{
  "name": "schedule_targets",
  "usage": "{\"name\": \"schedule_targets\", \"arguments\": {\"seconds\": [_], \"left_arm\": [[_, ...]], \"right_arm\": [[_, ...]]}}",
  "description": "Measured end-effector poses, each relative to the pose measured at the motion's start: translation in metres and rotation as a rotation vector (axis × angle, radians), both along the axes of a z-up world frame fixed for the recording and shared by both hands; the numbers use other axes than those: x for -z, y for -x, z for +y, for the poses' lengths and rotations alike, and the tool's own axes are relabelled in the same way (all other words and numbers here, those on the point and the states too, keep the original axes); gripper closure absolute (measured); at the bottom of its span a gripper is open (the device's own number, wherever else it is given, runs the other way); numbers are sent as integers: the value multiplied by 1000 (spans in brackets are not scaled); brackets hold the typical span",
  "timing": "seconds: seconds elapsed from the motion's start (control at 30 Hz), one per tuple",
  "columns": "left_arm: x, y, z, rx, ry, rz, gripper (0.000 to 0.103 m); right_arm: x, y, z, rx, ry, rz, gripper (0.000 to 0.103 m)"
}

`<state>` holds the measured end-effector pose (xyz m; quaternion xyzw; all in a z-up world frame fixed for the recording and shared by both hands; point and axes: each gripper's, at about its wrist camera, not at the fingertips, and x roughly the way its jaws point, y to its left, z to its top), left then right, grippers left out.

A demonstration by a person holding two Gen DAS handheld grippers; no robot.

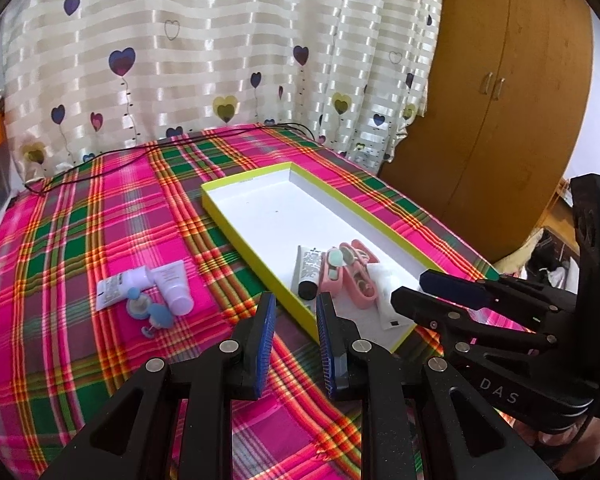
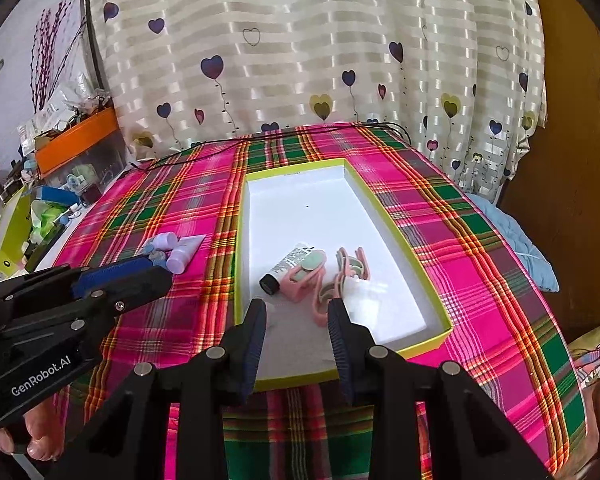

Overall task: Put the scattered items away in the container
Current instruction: 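Withdraw both tools from the box toward the lavender tube and blue caps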

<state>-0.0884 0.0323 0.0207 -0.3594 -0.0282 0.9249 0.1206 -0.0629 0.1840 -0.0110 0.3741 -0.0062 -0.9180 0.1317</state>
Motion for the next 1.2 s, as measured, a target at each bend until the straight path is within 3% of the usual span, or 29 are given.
{"name": "schedule_targets", "arguments": {"seconds": [1.2], "left_arm": [[17, -7, -70, -172, 27, -25, 82]], "right_arm": [[6, 6, -71, -166, -27, -16, 71]]}}
